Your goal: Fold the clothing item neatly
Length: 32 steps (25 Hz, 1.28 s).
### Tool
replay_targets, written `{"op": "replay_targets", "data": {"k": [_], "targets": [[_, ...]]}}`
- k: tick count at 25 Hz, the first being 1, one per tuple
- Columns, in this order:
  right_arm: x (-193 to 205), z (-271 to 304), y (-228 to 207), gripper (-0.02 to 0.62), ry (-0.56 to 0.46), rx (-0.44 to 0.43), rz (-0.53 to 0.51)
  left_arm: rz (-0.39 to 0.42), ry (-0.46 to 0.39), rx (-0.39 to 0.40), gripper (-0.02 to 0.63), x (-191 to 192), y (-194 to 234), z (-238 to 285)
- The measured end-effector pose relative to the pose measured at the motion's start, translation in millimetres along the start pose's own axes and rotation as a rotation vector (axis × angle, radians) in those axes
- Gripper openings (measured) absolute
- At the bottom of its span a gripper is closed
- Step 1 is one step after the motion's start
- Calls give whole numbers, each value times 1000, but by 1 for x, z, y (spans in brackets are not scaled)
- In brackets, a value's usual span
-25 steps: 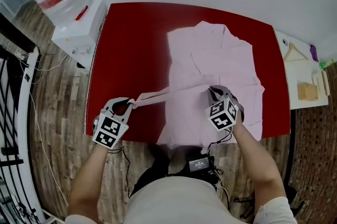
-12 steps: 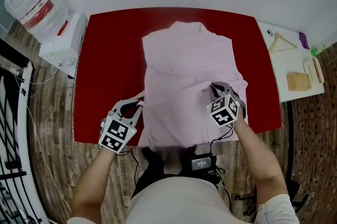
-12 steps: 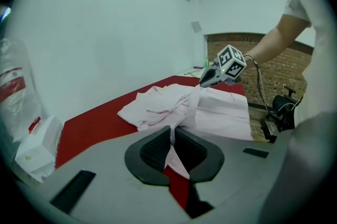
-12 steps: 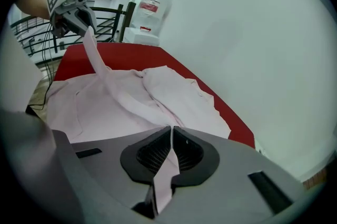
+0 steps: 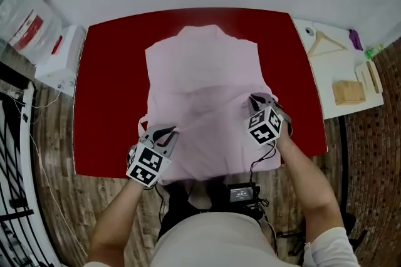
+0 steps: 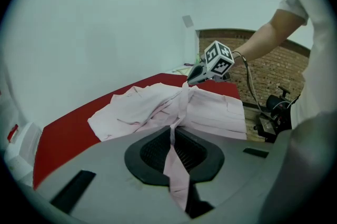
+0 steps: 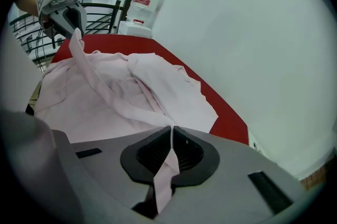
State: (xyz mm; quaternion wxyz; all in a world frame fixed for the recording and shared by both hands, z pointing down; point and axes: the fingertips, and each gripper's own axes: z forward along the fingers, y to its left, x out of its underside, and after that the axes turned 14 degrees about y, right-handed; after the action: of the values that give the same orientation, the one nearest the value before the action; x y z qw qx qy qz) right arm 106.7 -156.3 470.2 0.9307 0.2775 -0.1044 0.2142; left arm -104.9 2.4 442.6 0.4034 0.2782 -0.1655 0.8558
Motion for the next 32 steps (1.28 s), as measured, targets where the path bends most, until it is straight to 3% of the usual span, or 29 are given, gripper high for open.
{"op": "replay_targets", "data": {"k": [9, 17, 18, 20, 22, 25, 32], "targets": [[12, 35, -38, 27, -28, -7, 19, -21, 40, -7, 23, -18, -20, 43], [54, 84, -40, 29, 52, -17, 48, -73, 222, 40, 25, 33, -47, 87], [57, 86, -40, 29, 53, -22, 47, -82, 244, 49, 35, 40, -51, 89], [59, 87, -41, 32, 42, -21, 48, -98, 274, 63, 121, 52, -57, 92], [59, 86, -43, 93, 26, -18, 49, -111, 283, 64, 145, 58, -59, 91], [57, 82, -43, 132, 0, -27, 47, -128, 268, 41, 163, 60, -56, 86], [64, 70, -47, 146, -29, -20, 49, -168, 232, 13, 161, 59, -58, 71]]}}
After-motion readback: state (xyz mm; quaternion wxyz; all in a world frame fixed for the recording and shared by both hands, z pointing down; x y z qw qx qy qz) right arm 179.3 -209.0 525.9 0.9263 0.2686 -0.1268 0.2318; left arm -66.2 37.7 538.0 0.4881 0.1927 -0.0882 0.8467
